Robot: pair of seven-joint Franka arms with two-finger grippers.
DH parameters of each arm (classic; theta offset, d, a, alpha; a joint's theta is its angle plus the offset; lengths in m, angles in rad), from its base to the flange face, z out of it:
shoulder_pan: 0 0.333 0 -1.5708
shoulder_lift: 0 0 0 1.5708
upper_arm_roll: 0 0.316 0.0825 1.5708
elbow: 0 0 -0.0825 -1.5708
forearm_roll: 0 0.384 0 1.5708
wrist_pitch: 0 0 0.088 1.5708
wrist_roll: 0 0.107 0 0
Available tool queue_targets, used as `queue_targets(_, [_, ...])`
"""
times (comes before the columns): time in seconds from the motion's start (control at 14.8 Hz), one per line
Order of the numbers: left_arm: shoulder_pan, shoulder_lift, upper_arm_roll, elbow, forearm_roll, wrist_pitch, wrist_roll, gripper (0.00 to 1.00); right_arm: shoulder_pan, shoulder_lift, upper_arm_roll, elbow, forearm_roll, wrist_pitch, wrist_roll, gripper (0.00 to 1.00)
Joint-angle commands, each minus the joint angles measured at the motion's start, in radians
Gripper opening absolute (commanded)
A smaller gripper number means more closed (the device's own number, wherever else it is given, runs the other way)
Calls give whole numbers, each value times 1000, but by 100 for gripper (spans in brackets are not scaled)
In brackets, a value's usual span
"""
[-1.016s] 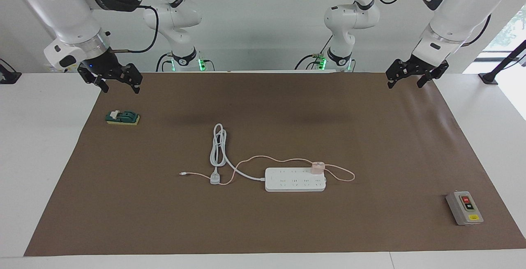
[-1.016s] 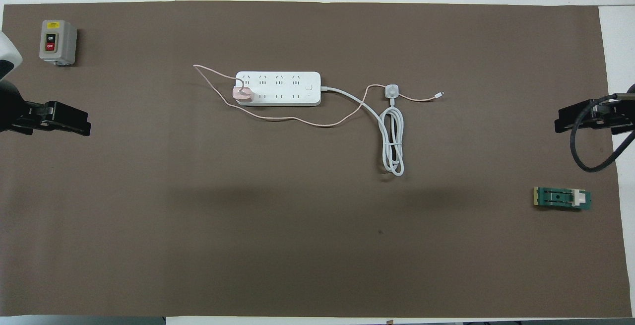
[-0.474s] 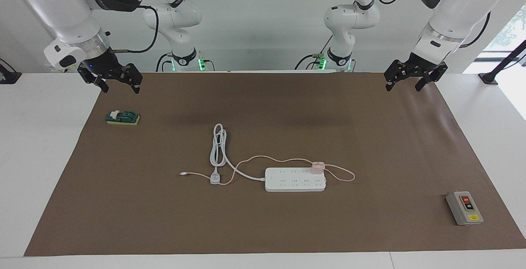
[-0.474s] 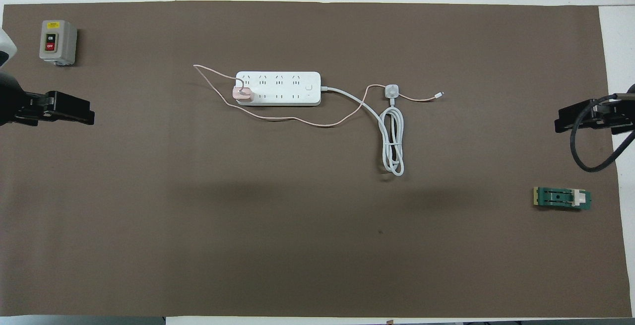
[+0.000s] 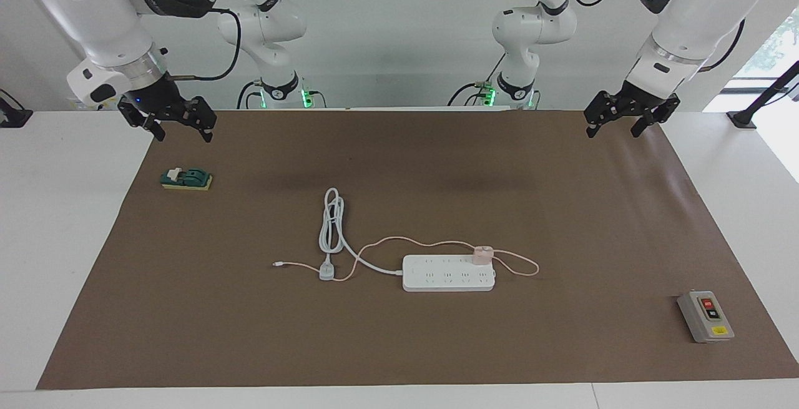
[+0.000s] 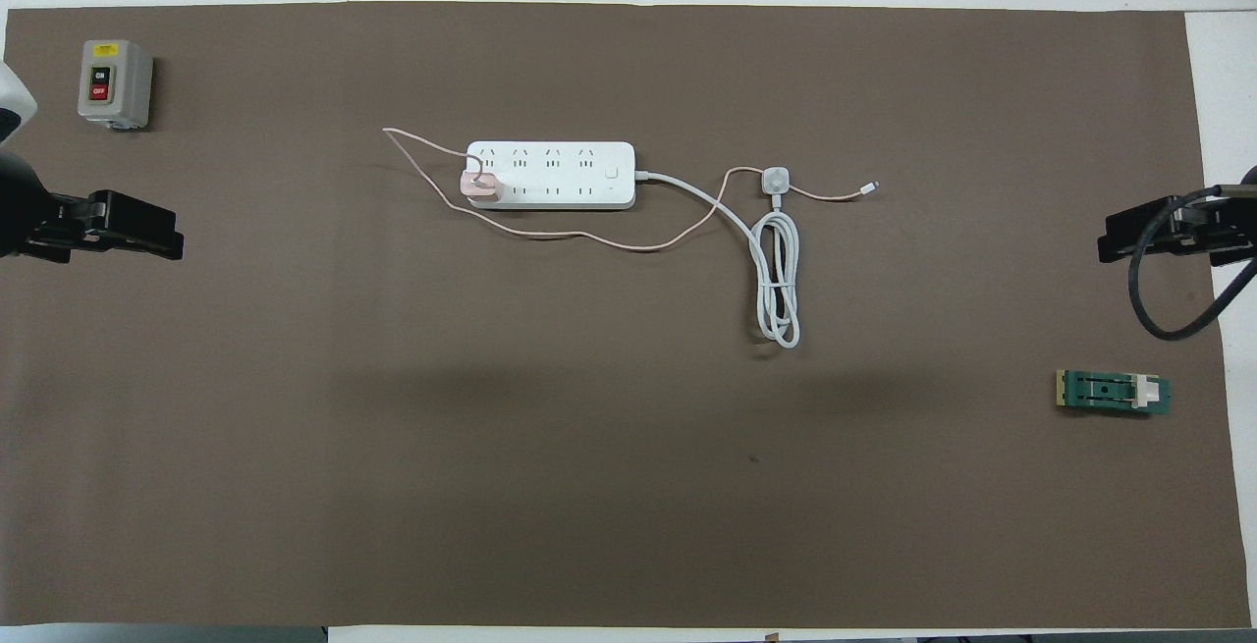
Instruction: Plug charger into power strip
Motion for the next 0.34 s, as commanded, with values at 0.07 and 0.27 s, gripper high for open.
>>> queue_targets(0.07, [-6,-25,5,-17,17,-38,-11,100,-15,-10,10,-2,8,-15,-21,100])
queue_targets(0.27, [-5,-25,5,-9,14,-59,-8,100,-15,-10,10,-2,8,-15,-21,100])
